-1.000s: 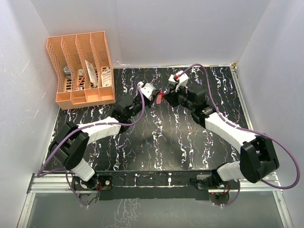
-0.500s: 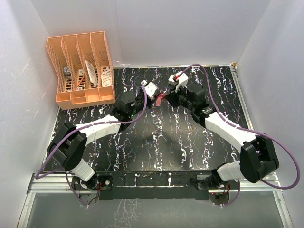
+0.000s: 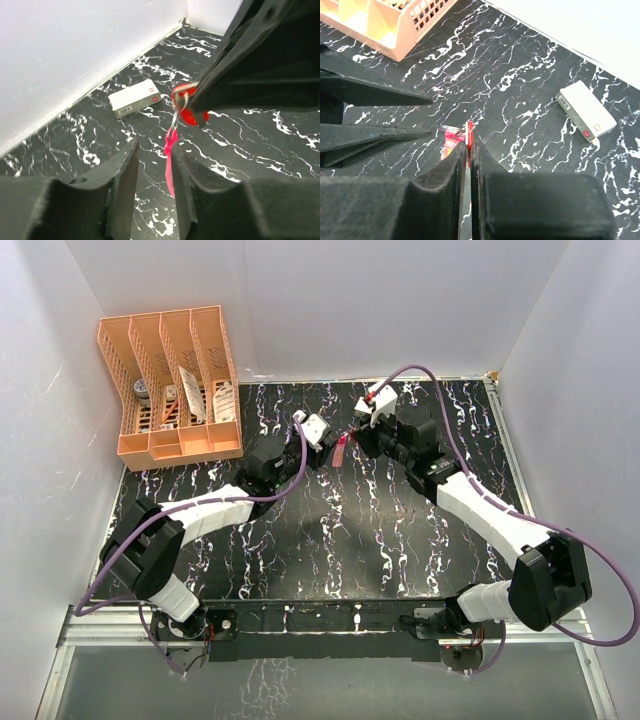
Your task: Put the keys on the keyring
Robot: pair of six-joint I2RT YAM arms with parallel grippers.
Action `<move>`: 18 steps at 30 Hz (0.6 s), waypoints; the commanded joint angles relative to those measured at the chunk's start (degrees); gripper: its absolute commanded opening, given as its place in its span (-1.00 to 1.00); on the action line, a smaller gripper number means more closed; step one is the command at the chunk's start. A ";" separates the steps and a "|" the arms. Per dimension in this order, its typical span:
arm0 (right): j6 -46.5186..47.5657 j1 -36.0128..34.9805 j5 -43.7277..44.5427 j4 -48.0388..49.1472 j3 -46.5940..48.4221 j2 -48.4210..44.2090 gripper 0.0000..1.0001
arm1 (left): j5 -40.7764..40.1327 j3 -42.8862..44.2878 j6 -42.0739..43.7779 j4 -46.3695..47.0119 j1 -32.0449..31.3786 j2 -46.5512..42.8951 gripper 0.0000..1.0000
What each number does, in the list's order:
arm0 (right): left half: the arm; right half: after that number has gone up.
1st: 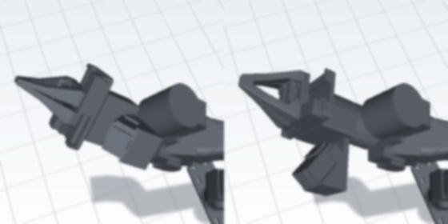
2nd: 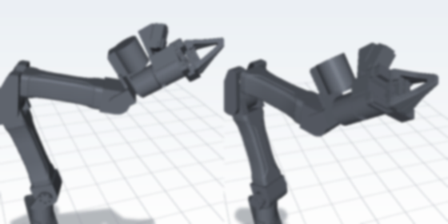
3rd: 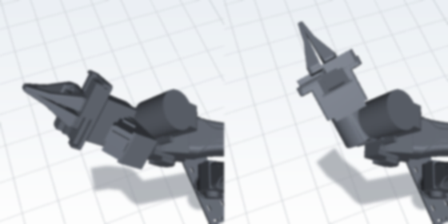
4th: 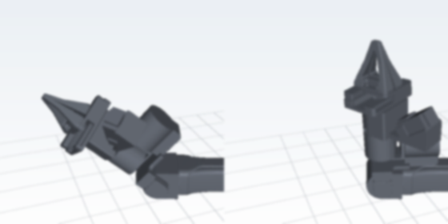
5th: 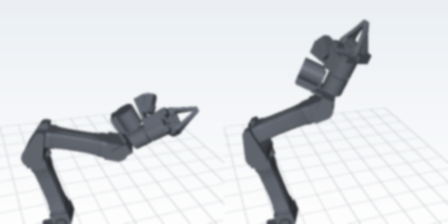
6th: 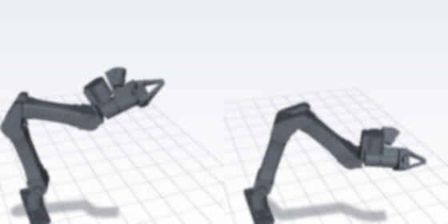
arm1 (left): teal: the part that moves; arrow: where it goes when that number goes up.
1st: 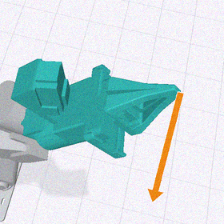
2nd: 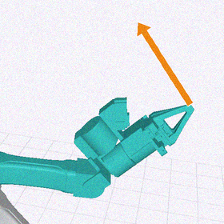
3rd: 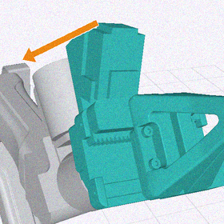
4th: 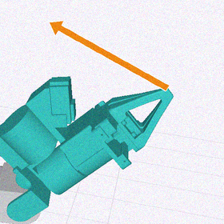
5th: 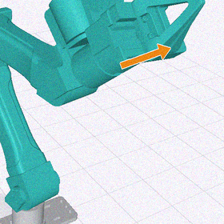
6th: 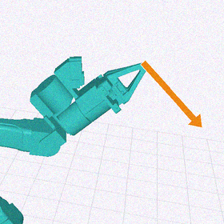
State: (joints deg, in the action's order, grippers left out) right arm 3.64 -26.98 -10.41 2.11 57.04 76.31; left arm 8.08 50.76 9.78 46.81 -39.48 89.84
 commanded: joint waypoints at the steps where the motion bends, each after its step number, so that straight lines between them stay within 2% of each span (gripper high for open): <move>1: 3.79 0.31 1.75 -2.52 7.49 -0.98 -1.00 | -5.86 -2.54 -1.49 3.19 0.55 -1.98 -0.26; 7: 4.90 0.05 3.04 -6.19 10.91 -0.13 -1.00 | -13.01 -6.35 -2.52 4.75 0.85 -7.02 -0.07; 13: 6.95 -1.25 5.06 -11.43 15.13 3.15 -1.00 | -15.74 -8.03 -2.35 5.21 1.07 -9.44 -0.05; 18: 10.12 -3.68 11.96 -14.85 17.71 5.87 -1.00 | -16.75 -8.80 -2.22 5.89 1.16 -10.00 -0.05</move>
State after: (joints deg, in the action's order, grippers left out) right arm 10.17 -28.71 -4.64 -10.22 71.02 80.97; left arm -6.55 43.07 7.84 50.63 -38.70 82.06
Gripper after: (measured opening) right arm 0.053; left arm 0.472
